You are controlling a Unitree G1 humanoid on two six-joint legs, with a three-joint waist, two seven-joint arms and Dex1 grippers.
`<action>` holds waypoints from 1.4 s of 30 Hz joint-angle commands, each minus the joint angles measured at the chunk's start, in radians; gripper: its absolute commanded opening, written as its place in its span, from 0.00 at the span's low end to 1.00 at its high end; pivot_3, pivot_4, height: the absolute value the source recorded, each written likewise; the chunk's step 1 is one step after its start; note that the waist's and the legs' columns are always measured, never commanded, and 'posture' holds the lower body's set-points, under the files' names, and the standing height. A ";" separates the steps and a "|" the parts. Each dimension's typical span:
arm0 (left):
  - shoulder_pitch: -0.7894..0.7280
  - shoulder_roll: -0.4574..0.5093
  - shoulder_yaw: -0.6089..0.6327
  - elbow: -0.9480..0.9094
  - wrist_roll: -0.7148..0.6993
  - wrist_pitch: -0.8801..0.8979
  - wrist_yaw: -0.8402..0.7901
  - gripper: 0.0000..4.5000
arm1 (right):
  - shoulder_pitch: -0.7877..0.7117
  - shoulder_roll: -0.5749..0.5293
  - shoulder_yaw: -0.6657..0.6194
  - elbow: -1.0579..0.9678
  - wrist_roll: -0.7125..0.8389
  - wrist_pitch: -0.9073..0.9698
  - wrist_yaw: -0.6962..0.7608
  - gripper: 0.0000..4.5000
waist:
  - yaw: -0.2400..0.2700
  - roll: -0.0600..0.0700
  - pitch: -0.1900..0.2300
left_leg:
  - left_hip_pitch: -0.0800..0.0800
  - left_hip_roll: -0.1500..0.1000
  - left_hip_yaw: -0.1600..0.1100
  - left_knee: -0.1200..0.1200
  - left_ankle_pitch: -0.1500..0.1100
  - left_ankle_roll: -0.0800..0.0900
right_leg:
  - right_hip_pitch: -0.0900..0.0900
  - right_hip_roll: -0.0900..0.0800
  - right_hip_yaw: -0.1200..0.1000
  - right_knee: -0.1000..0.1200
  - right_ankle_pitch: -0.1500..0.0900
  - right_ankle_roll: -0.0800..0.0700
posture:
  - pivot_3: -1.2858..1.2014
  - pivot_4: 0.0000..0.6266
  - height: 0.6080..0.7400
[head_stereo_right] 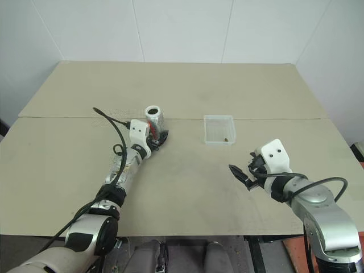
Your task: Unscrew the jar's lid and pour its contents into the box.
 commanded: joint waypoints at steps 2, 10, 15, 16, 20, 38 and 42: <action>0.010 0.006 -0.001 0.012 0.011 -0.023 0.045 0.97 | -0.020 -0.010 -0.014 -0.008 -0.010 -0.037 0.009 1.00 | -0.001 0.000 0.000 | 0.000 0.000 0.000 0.000 0.000 0.000 | 0.000 0.000 0.000 0.000 0.000 0.000 | 0.52 0.24 1.00; 0.053 0.008 0.005 -0.054 -0.015 0.001 0.040 0.97 | -0.031 -0.009 0.001 0.011 -0.032 -0.050 0.014 1.00 | -0.006 0.000 -0.001 | 0.001 0.000 0.000 -0.001 0.000 0.000 | 0.000 0.000 0.000 0.000 0.000 0.000 | 0.52 0.24 1.00; 0.133 0.024 -0.019 -0.197 -0.007 0.038 0.029 0.97 | -0.039 -0.007 0.017 0.021 -0.046 -0.059 0.018 1.00 | -0.009 0.001 -0.001 | 0.001 0.000 0.000 -0.001 0.000 0.000 | 0.000 0.000 0.001 0.000 0.000 0.000 | 0.52 0.24 1.00; 0.153 0.028 -0.023 -0.233 -0.011 0.053 0.021 0.97 | -0.043 -0.007 0.020 0.025 -0.048 -0.062 0.021 1.00 | -0.010 0.001 -0.001 | 0.001 0.001 0.000 -0.001 0.000 0.000 | 0.000 0.000 0.001 0.000 0.000 0.000 | 0.52 0.24 1.00; 0.225 0.038 -0.027 -0.377 -0.024 0.125 0.022 0.97 | -0.060 -0.012 0.038 0.053 -0.060 -0.080 0.034 1.00 | -0.010 0.001 -0.001 | 0.001 0.001 0.000 -0.001 0.000 0.000 | 0.000 0.000 0.001 0.000 0.000 0.000 | 0.52 0.24 1.00; 0.757 0.428 0.107 -1.142 -0.372 0.373 -0.442 0.97 | 0.015 -0.115 -0.036 0.091 -0.062 -0.298 0.261 1.00 | -0.002 0.002 -0.001 | 0.003 0.002 0.000 -0.005 0.000 0.000 | 0.000 -0.001 0.002 -0.007 0.000 -0.001 | 0.52 0.24 1.00; 0.845 0.554 0.209 -1.243 -0.494 0.414 -0.550 0.97 | 0.138 -0.179 -0.189 0.103 -0.005 -0.475 0.470 1.00 | 0.001 0.002 -0.001 | 0.004 0.002 0.001 -0.007 -0.001 0.001 | 0.002 -0.002 0.002 -0.012 0.000 -0.001 | 0.52 0.24 1.00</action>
